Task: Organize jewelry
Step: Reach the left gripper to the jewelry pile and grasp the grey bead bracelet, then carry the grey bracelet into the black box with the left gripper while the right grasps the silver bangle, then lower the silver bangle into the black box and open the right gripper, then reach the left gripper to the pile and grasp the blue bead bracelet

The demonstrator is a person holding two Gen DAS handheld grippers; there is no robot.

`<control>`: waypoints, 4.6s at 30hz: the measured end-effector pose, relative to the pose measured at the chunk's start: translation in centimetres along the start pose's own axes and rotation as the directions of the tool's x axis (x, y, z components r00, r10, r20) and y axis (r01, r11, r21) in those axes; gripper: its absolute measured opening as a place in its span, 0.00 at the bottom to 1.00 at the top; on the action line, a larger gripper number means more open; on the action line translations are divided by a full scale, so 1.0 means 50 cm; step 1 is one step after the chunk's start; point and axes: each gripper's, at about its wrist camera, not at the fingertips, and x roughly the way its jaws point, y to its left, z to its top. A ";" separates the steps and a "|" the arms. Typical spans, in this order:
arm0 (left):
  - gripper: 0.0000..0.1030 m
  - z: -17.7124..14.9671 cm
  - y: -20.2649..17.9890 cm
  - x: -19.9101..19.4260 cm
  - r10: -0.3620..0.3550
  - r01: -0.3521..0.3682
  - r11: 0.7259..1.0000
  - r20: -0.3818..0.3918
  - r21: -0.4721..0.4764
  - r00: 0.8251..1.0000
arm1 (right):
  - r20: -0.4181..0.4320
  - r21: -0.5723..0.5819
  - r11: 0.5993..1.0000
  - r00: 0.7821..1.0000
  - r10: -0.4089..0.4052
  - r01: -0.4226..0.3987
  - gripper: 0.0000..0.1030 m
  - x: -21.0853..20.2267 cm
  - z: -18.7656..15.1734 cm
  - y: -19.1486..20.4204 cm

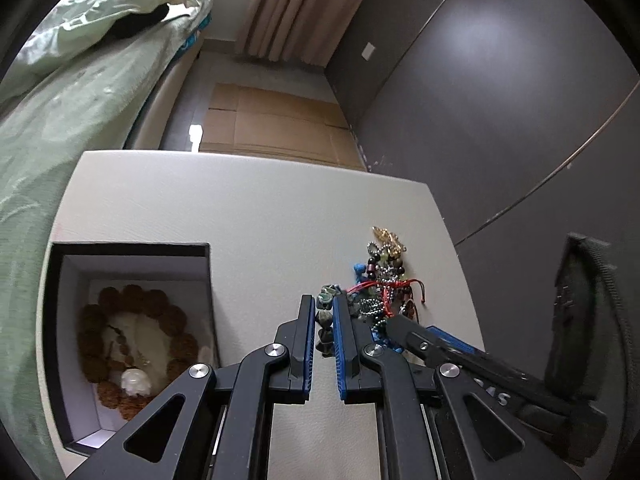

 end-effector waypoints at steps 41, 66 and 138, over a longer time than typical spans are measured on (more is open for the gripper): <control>0.09 0.005 0.003 -0.052 0.006 -0.007 1.000 0.055 0.023 0.998 | -0.042 -0.212 0.960 0.980 -0.193 0.180 0.56 -0.037 -0.008 -0.046; 0.09 -0.005 0.038 -0.185 -0.013 0.007 0.999 0.183 0.031 0.983 | -0.022 -0.353 0.917 0.978 -0.208 0.187 0.50 -0.026 -0.025 0.004; 0.64 0.004 0.141 -0.188 0.108 -0.084 0.987 0.181 -0.137 0.978 | 0.104 -0.154 0.960 0.963 0.249 -0.232 0.61 -0.103 -0.035 0.104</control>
